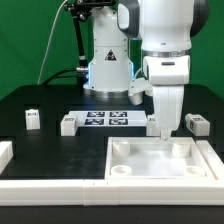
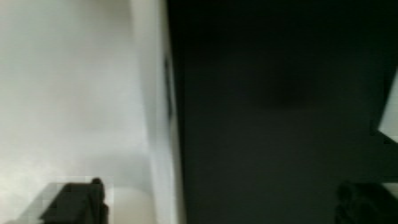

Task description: Assemble one leg

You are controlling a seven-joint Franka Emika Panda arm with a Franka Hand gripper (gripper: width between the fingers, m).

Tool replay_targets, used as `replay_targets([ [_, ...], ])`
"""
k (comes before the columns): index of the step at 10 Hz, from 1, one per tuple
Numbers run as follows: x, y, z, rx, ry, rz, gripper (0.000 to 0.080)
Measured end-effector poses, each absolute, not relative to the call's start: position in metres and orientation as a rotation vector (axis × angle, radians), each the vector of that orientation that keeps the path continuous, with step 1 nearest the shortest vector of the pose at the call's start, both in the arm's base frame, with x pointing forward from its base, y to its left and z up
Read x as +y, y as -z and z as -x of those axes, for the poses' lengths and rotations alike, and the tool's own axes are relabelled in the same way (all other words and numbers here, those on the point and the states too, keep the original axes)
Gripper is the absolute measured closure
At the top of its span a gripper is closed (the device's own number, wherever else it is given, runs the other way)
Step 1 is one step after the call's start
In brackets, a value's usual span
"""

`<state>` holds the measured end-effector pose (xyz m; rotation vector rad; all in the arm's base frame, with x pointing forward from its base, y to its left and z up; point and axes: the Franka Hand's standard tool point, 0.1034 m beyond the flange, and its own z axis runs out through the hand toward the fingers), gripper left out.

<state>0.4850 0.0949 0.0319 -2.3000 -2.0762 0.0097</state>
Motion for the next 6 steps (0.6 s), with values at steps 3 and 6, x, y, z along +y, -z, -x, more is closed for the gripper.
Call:
replay_targets([
  [3,0.1066,-0.0392,-0.4723,-2.01,0.001,2.364,0.015],
  [6,0.1051,-0.0379,-0.4727,-1.901,-0.004,2.45,0.015],
])
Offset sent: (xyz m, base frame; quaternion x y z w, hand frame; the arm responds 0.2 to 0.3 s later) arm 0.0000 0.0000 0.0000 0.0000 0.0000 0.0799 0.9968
